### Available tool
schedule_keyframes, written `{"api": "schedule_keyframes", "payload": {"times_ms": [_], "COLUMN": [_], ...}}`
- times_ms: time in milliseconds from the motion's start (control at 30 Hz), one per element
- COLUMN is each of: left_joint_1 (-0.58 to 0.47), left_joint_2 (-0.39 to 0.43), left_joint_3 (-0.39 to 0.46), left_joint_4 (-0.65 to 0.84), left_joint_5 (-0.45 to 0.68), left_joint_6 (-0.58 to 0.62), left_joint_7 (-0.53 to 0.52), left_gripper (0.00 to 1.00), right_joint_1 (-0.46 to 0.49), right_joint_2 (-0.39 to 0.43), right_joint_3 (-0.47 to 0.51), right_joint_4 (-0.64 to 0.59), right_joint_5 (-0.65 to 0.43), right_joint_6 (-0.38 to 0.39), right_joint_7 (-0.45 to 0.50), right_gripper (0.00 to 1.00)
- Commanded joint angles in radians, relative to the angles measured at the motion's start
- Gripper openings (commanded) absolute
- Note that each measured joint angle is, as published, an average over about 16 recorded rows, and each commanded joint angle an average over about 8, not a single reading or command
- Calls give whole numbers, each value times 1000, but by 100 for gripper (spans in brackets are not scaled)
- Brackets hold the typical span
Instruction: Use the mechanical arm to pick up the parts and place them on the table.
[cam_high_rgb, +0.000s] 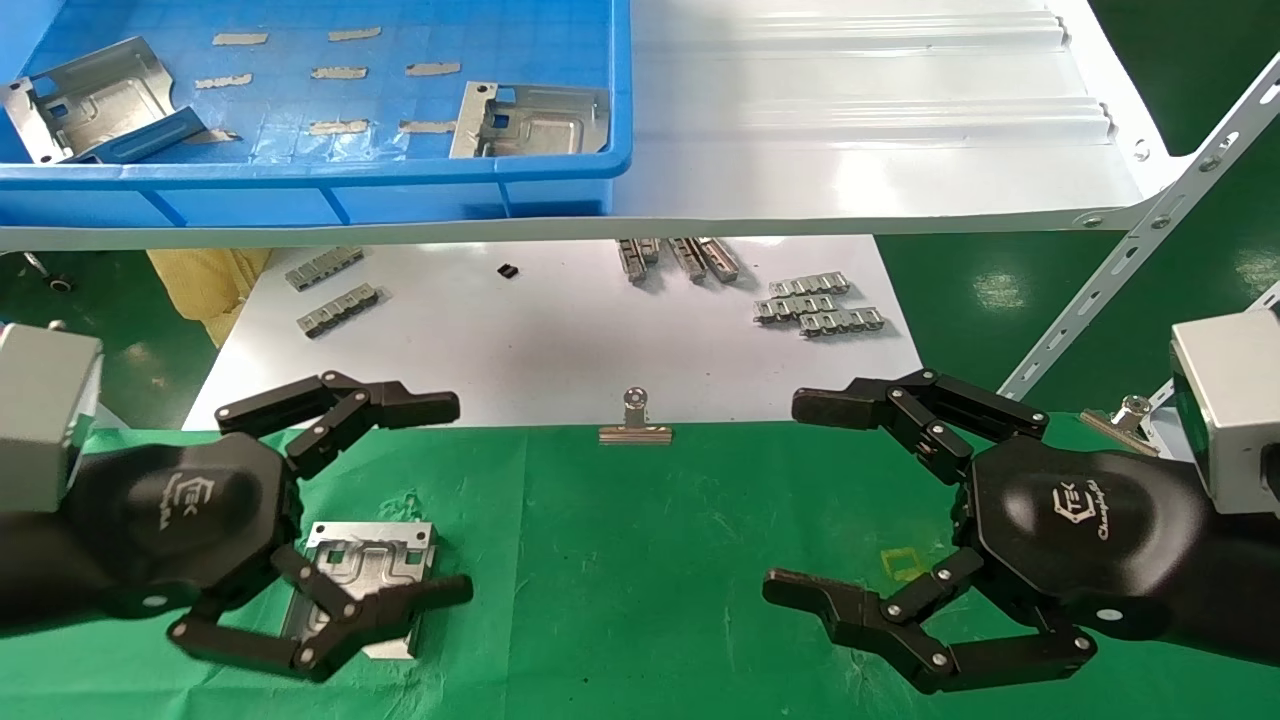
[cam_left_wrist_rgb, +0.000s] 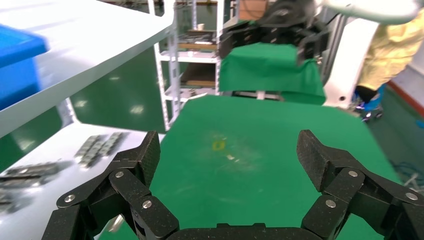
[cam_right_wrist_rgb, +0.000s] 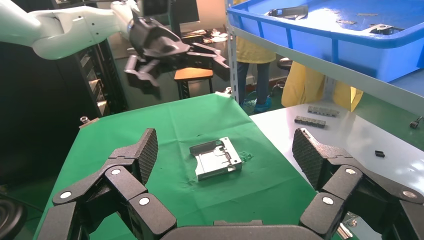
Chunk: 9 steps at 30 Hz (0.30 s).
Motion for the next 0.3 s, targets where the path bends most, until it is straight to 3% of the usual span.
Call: {"api": "schedule_keyframes", "payload": {"times_ms": [33,300], "left_joint_1": [21,72], "left_joint_2": [-9,-30], "left_joint_3": [-16,-55], "left_joint_4": [-41,-144], "left_joint_5": [-11,-37], "left_joint_6": [-4,-12], "left_joint_7": [-28,-94], "left_gripper": [100,100], "right_joint_1": [0,0], "right_joint_2": [0,0], "right_joint_3": [0,0], "right_joint_4": [0,0], "right_joint_5": [0,0], "right_joint_6": [0,0], "right_joint_7": [0,0], "right_gripper": [100,100]}}
